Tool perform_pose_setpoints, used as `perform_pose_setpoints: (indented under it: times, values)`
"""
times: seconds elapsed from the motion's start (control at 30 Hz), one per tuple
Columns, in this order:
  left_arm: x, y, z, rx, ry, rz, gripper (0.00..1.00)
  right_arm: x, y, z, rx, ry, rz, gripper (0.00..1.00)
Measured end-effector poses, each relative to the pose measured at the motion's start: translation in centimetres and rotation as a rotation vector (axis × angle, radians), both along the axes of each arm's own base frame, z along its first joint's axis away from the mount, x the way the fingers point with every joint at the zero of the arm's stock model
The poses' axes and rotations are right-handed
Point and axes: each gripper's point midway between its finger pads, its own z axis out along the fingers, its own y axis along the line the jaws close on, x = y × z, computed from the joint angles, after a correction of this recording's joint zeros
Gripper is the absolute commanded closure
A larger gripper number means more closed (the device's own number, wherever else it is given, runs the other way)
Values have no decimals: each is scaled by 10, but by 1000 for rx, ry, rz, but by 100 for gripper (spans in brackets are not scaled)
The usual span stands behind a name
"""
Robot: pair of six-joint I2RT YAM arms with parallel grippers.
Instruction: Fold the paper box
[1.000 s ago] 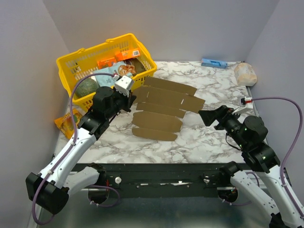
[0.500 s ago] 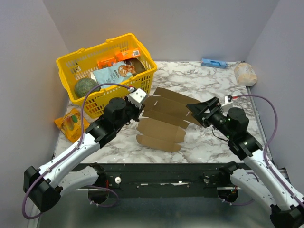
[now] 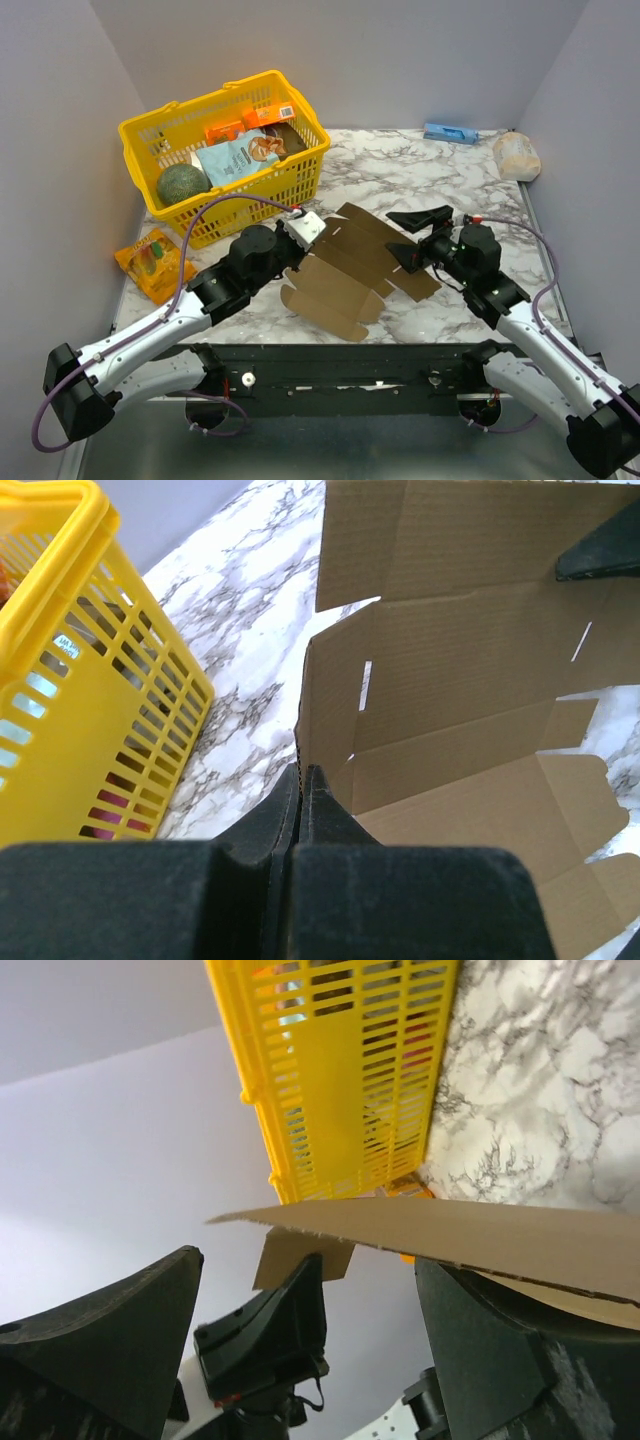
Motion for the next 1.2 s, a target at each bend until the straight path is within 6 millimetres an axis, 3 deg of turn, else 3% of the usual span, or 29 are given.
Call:
perform_pose_setpoints:
  times: [0.13,0.4,0.53,0.67,0.93,1.03,1.2]
  values:
    - [-2,0,-4,37,-22,13,100,3,3,-20,48,102,-14,5]
    - [-6,4,-2,77,-83,49,100,7,5,-31,136,197,-44,6]
    - [-7,4,2,82,-108,55,100,9,8,-39,156,245,-41,12]
    - [-10,1,5,81,-123,50,100,11,11,-47,159,283,-41,26]
    - [-12,0,1,93,-123,46,100,14,11,-49,156,282,-44,42]
    - [-12,-3,-4,93,-104,48,100,17,6,-49,134,261,-73,55]
    - [-8,-12,-23,105,-31,58,100,23,-5,-51,81,220,-132,83]
